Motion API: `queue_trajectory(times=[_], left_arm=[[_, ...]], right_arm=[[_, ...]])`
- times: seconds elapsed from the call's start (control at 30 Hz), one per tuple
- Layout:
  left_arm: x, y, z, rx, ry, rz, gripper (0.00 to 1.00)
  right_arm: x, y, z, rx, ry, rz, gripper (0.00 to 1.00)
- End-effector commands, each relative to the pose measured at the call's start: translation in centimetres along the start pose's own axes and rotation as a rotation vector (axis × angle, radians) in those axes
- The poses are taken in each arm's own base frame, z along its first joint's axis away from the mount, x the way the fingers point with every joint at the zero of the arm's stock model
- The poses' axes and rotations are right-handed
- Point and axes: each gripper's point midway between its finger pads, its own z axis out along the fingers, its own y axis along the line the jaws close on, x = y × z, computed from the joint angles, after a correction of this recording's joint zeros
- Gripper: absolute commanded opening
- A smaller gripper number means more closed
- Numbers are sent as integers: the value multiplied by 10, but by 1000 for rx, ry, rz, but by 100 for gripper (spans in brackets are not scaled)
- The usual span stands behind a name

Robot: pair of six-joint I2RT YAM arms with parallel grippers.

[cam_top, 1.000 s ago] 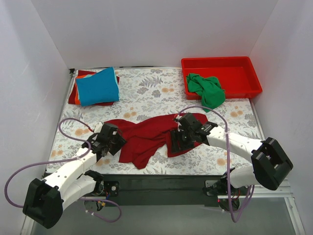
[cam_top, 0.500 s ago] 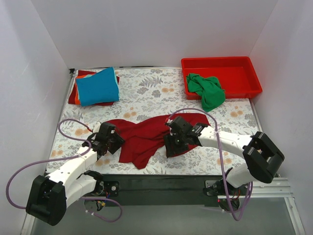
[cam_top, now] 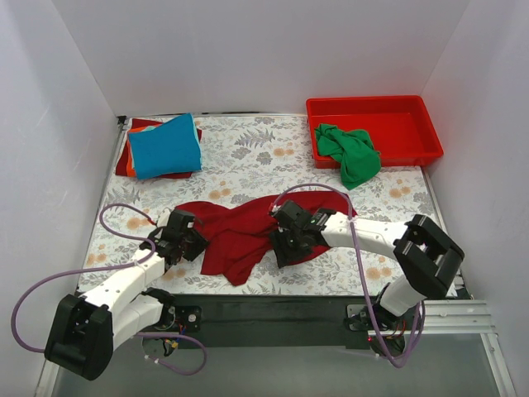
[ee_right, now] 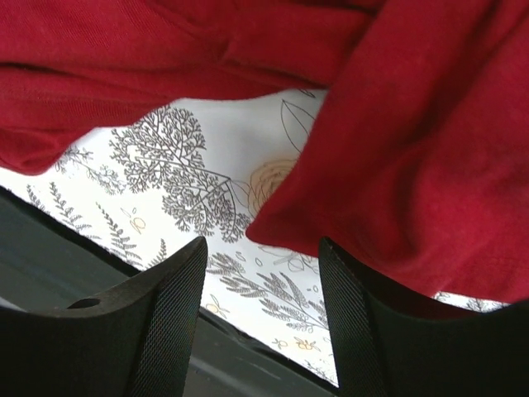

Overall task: Fold and stack the t-shirts
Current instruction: Flatten the tshirt out

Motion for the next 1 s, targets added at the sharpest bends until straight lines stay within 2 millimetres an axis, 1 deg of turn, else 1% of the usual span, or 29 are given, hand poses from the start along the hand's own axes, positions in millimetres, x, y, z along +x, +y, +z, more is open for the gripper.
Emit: queue_trajectory(times=[0.0, 0.07, 0.1, 0.13, 0.17, 0.2, 0.23, 0.27, 0.3, 0.33, 0.37, 0.43, 0.47, 0.5, 0.53, 0.57, 0.6, 0.63, 0.67, 0.7, 0.73, 0.77, 0.8, 0.83, 0.87, 0.9, 0.93, 0.97], left_arm=[[-6, 0, 3, 17, -30, 7, 27], [-9, -1, 3, 19, -37, 9, 24], [-11, -2, 3, 21, -41, 16, 21], [-14, -3, 2, 26, -48, 16, 18], [-15, -3, 2, 26, -51, 20, 17], [-18, -4, 1, 26, -61, 24, 14], [-21, -5, 1, 26, -70, 26, 11], [-25, -5, 1, 28, -81, 30, 8], [-28, -6, 1, 33, -88, 31, 6], [-31, -7, 2, 39, -93, 34, 0], [-36, -8, 2, 42, -100, 34, 0], [-50, -16, 1, 65, -125, 34, 0], [-61, -24, -1, 77, -145, 40, 0], [-70, -27, -2, 79, -160, 34, 0], [-82, -40, -6, 100, -180, 51, 0], [-82, -37, -4, 88, -178, 46, 0], [-94, -52, -10, 119, -198, 66, 0], [-101, -61, -14, 134, -211, 71, 0], [-104, -67, -15, 142, -210, 76, 0], [-109, -81, -21, 179, -207, 85, 0], [-109, -86, -23, 191, -197, 87, 0], [-107, -88, -24, 200, -185, 91, 0], [-103, -87, -24, 200, -162, 83, 0], [-98, -83, -24, 194, -148, 77, 0], [-94, -79, -24, 191, -139, 76, 0], [-88, -72, -22, 178, -121, 77, 0], [-76, -58, -17, 155, -89, 70, 1], [-71, -53, -17, 153, -83, 69, 4]], right_arm=[[-13, 9, 1, 19, -26, -51, 61], [-14, 14, 3, 19, -22, -68, 55], [-13, 7, 9, 58, -10, -74, 46], [-12, 4, 11, 75, -3, -71, 43], [-10, -1, 13, 108, 11, -70, 37], [-8, -6, 14, 132, 21, -70, 30], [-7, -9, 15, 148, 25, -70, 26], [-7, -13, 16, 167, 29, -67, 16], [-6, -15, 16, 181, 32, -66, 2], [-7, -19, 14, 210, 34, -61, 1], [-11, -22, 11, 236, 22, -61, 1], [-19, -27, -3, 279, -1, -67, 1], [-30, -28, -16, 290, -28, -64, 1], [-42, -29, -27, 292, -50, -48, 1], [-51, -28, -39, 282, -80, -47, 1], [-56, -29, -43, 286, -90, -36, 1], [-65, -28, -56, 273, -126, -43, 1], [-78, -29, -70, 267, -161, -26, 1], [-85, -29, -83, 258, -195, -25, 1], [-90, -30, -91, 256, -211, -34, 1], [-97, -35, -100, 260, -231, -20, 1], [-99, -37, -107, 262, -236, -13, 1], [-105, -36, -118, 255, -264, -12, 1], [-108, -40, -123, 256, -276, 4, 1], [-108, -40, -127, 246, -284, 9, 1], [-106, -43, -127, 247, -280, 15, 1], [-104, -46, -127, 250, -279, 29, 1], [-101, -49, -125, 255, -274, 41, 1]])
